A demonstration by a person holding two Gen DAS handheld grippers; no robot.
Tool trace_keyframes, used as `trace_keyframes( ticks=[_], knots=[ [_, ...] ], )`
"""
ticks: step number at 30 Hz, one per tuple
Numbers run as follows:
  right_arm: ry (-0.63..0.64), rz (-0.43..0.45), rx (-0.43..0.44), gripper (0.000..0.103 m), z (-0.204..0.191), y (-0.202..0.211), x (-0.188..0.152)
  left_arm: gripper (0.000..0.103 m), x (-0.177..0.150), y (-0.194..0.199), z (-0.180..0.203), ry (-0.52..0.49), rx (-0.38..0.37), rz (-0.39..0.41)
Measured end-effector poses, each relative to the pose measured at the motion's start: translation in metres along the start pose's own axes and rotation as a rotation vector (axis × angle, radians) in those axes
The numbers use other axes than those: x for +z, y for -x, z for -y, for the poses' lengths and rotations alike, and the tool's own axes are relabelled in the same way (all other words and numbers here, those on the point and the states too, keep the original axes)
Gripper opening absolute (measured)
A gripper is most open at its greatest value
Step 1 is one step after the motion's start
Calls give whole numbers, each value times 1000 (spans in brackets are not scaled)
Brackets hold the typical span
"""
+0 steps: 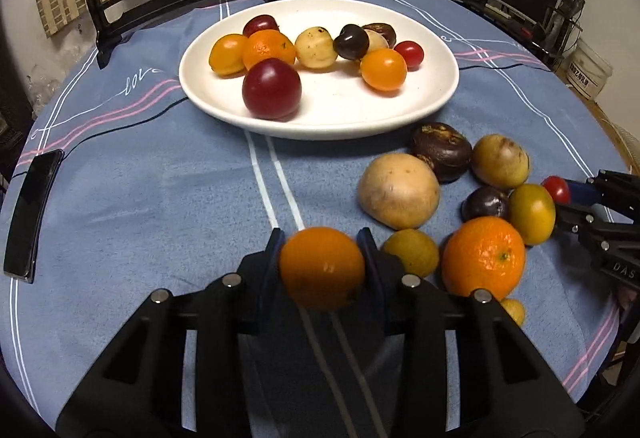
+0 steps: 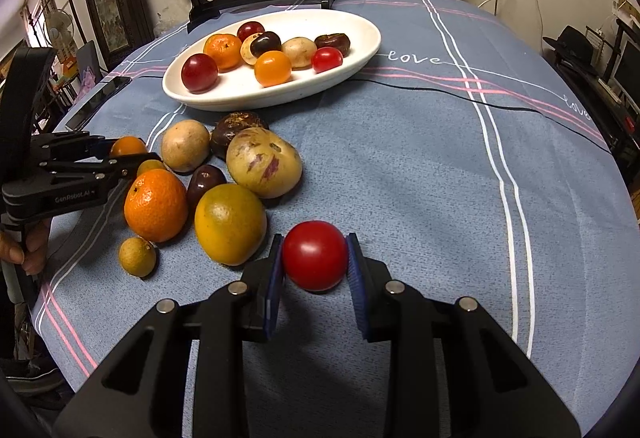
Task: Organize fruits
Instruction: 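Grasp a red cherry tomato with the right gripper while the left gripper grasps an orange, then carry the orange and cherry tomato over the white plate with both grippers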
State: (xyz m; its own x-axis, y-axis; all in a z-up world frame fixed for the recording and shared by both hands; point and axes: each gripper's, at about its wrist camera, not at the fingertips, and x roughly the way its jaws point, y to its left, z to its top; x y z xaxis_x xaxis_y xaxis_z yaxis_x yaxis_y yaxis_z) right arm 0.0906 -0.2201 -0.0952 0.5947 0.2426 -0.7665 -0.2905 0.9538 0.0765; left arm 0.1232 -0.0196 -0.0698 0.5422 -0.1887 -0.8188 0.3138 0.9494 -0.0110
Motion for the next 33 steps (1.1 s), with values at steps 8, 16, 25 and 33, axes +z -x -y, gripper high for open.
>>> trace_keyframes(
  ticks=[8, 16, 25, 33],
  knots=[
    [-3, 6, -2, 31, 0, 4, -1, 38, -6, 22, -8, 37, 3, 13],
    [31, 61, -24, 31, -4, 24, 13, 38, 0, 50, -16, 42, 21, 72],
    [92, 149, -13, 31, -18, 44, 50, 38, 40, 65, -13, 15, 36, 135],
    [111, 201, 21, 31, -31, 38, 95, 39, 84, 63, -11, 28, 10, 171]
  ],
)
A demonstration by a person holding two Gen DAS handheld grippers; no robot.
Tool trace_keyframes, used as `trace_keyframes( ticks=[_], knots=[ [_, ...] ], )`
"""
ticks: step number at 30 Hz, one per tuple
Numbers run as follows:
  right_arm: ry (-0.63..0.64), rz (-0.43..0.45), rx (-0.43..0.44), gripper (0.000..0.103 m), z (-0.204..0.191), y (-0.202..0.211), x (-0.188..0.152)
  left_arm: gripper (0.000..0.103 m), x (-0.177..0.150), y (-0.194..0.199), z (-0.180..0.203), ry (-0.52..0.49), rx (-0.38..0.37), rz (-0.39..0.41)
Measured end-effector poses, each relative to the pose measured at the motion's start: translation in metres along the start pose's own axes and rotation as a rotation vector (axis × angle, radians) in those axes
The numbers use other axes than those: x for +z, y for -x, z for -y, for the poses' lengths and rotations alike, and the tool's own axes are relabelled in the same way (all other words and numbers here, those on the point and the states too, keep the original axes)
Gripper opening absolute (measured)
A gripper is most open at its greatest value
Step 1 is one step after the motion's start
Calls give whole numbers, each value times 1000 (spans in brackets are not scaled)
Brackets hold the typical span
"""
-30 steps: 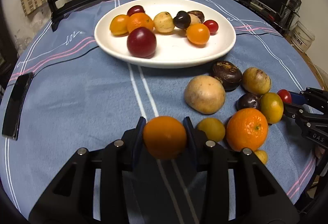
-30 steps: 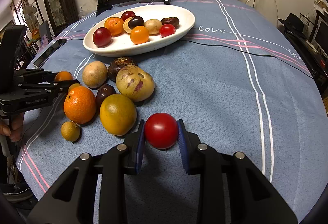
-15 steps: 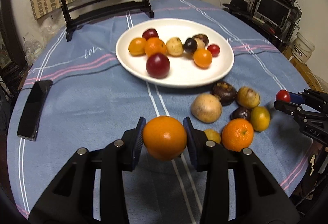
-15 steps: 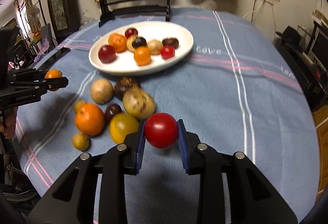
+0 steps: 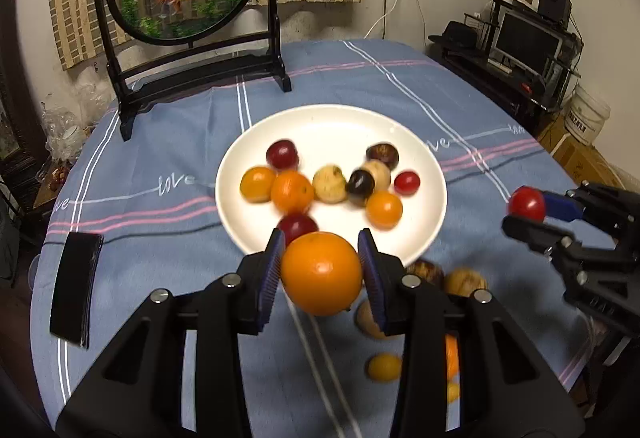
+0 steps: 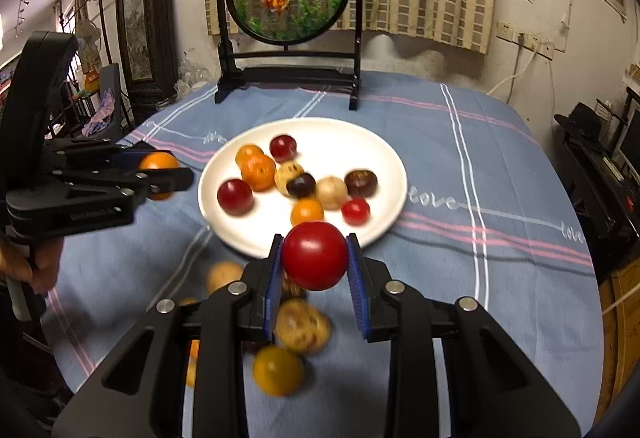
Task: Organize fruits
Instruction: 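Carry the orange and cherry tomato over the white plate with both grippers, then lower both fruits onto the plate and open both grippers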
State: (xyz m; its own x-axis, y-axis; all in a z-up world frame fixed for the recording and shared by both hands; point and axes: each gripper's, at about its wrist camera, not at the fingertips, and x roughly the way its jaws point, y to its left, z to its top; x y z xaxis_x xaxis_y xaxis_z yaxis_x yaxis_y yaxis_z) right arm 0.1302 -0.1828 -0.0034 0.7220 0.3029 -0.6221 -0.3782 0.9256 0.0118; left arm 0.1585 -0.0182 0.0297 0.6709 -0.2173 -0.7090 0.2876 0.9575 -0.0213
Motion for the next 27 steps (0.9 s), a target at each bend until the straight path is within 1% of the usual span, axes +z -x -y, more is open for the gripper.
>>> trace_keyframes(
  ticks=[6, 11, 13, 16, 20, 21, 22, 25, 26, 27],
  knots=[
    [0, -11, 15, 31, 4, -29, 28, 39, 23, -23, -3, 30, -8, -3],
    [0, -47, 17, 31, 11, -67, 45, 38, 38, -54, -10, 50, -4, -33],
    [-2, -71, 10, 31, 14, -82, 49, 36, 41, -68, -15, 67, 5, -55],
    [6, -93, 10, 31, 15, -100, 55, 36, 40, -83, -21, 76, 10, -79],
    [32, -136, 15, 31, 11, -124, 58, 36, 38, -91, -24, 80, 12, -95],
    [32, -139, 9, 33, 12, -127, 58, 36, 37, -91, -23, 78, 15, -95],
    [28, -146, 4, 39, 12, -130, 58, 36, 37, -91, -22, 73, 17, -96],
    [19, -142, 0, 41, 13, -132, 56, 36, 35, -90, -19, 62, 24, -93],
    [13, -137, -4, 43, 14, -130, 56, 39, 34, -89, -19, 63, 24, -94],
    [8, -130, -9, 48, 16, -127, 56, 41, 33, -89, -19, 66, 25, -94]
  ],
)
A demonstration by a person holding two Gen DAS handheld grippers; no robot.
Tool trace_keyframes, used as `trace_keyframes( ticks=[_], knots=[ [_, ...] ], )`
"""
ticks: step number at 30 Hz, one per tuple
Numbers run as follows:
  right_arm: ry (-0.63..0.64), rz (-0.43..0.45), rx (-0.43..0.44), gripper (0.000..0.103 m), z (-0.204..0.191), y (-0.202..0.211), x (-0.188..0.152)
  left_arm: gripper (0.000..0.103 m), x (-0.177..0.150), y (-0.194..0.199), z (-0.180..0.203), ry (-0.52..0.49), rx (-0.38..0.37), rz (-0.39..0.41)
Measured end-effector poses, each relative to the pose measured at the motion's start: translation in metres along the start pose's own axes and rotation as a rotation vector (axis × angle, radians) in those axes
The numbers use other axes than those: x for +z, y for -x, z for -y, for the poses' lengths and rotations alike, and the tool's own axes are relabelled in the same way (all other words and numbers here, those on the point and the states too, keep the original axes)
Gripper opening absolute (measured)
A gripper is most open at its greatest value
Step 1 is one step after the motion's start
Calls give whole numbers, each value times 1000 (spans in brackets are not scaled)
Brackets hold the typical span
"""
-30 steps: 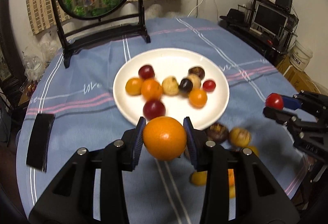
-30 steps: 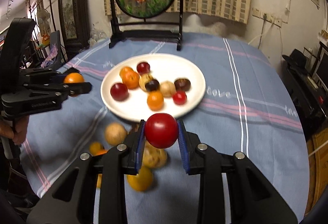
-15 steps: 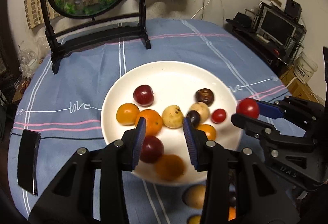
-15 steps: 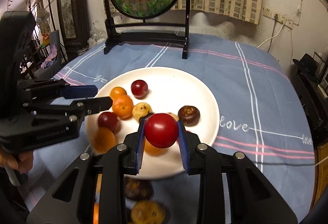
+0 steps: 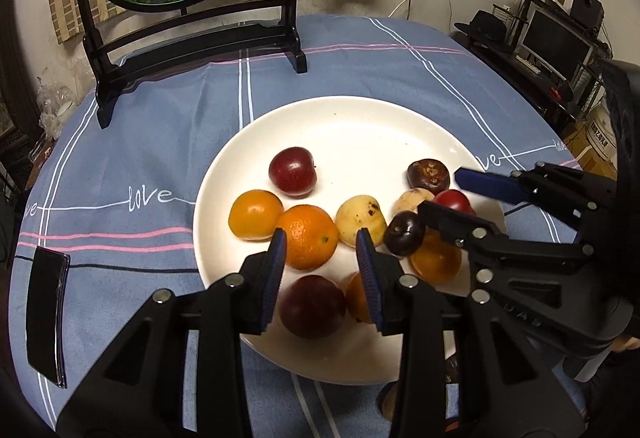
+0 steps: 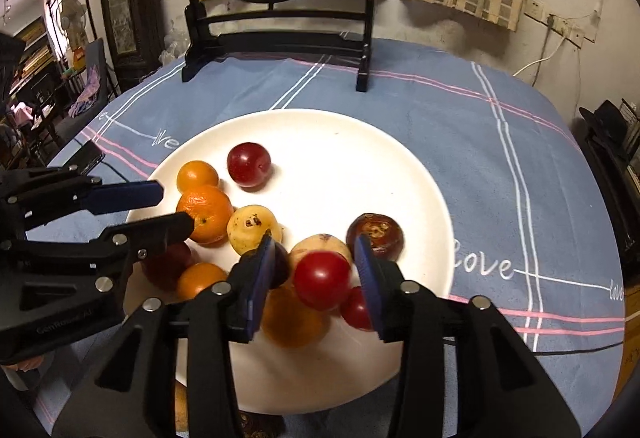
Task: Organize fruits
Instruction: 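Lower both fruits onto the plate and open both grippers, then withdraw both open grippers from the plate toward the fruit cluster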
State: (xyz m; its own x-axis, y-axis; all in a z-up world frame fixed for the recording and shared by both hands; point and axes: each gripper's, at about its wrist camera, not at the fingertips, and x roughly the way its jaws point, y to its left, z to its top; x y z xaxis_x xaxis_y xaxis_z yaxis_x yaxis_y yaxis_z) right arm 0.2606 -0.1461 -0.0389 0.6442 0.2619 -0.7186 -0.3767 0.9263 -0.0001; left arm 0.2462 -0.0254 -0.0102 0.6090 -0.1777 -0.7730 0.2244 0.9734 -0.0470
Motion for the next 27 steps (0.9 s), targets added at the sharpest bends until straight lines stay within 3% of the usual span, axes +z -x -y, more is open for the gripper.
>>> trace_keyframes(
  ticks=[6, 9, 13, 27],
  knots=[
    [-32, 24, -5, 51, 10, 24, -11, 51, -11, 9, 6, -8, 6, 6],
    [-42, 36, -11, 59, 13, 39, -23, 56, -17, 17, 9, -8, 5, 11],
    [-47, 32, -7, 59, 12, 55, -43, 65, -29, 30, 16, -14, 7, 24],
    [-88, 20, -1, 59, 2, 103, -117, 78, -77, 69, 31, 2, 2, 40]
  ],
)
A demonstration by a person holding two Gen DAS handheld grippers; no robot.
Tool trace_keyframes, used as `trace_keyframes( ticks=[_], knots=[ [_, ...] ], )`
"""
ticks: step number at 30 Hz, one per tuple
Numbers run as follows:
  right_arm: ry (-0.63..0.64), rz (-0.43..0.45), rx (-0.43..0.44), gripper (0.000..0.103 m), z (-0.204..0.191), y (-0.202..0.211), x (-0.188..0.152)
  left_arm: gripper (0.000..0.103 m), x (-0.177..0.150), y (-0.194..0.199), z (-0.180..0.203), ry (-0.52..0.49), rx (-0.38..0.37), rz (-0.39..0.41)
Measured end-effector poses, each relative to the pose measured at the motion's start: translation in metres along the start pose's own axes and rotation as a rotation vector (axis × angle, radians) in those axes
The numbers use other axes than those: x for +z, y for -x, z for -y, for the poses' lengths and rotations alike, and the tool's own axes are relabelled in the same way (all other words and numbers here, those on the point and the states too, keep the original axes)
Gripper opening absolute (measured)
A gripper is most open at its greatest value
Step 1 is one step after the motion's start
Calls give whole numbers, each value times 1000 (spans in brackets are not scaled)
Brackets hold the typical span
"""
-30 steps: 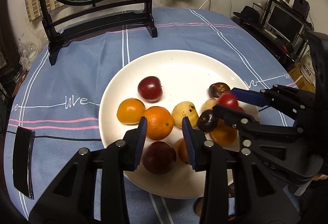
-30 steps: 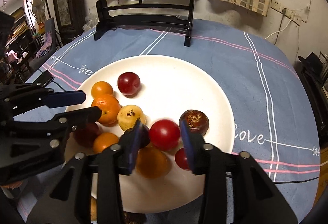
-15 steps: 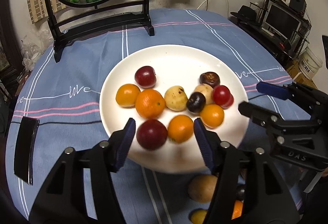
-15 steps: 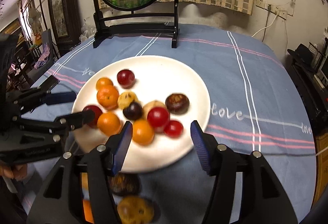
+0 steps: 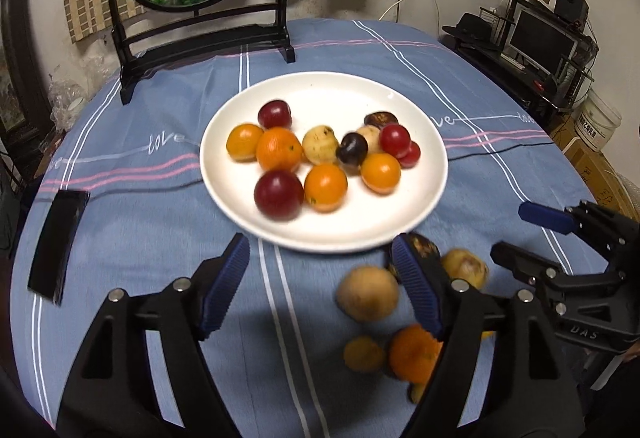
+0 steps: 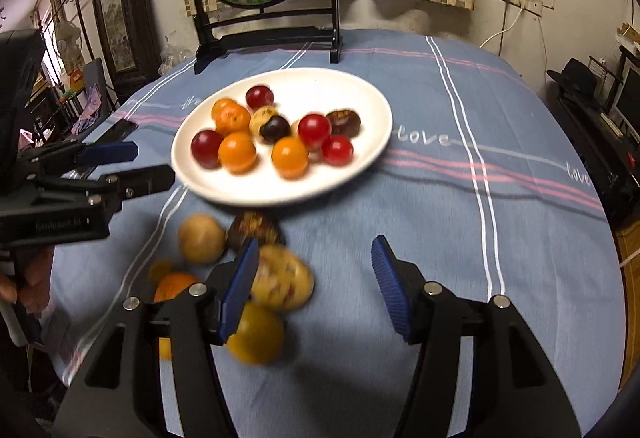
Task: Organize fruits
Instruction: 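Withdraw both open grippers from the plate toward the fruit cluster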
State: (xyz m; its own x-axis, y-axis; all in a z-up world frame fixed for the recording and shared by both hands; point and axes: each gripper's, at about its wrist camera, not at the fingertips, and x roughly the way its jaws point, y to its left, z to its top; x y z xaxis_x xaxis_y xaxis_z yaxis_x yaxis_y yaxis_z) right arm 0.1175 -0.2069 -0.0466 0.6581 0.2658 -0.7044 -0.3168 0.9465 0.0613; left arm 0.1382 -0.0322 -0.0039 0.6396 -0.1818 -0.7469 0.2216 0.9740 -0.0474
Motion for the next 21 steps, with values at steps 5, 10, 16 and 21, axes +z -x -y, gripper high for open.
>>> trace_keyframes(
  ticks=[5, 10, 16, 21],
  knots=[
    [28, -36, 16, 59, -10, 7, -26, 81, -25, 9, 3, 1, 1, -10],
    [57, -66, 26, 59, -22, 6, -45, 83, -40, 15, 0, 24, 3, -18],
    [87, -101, 5, 59, -36, -6, -51, 86, -50, 17, -6, 35, 17, -28],
    [111, -119, 1, 58, -45, -15, -49, 87, -55, 15, -12, 48, 24, -41]
  ],
)
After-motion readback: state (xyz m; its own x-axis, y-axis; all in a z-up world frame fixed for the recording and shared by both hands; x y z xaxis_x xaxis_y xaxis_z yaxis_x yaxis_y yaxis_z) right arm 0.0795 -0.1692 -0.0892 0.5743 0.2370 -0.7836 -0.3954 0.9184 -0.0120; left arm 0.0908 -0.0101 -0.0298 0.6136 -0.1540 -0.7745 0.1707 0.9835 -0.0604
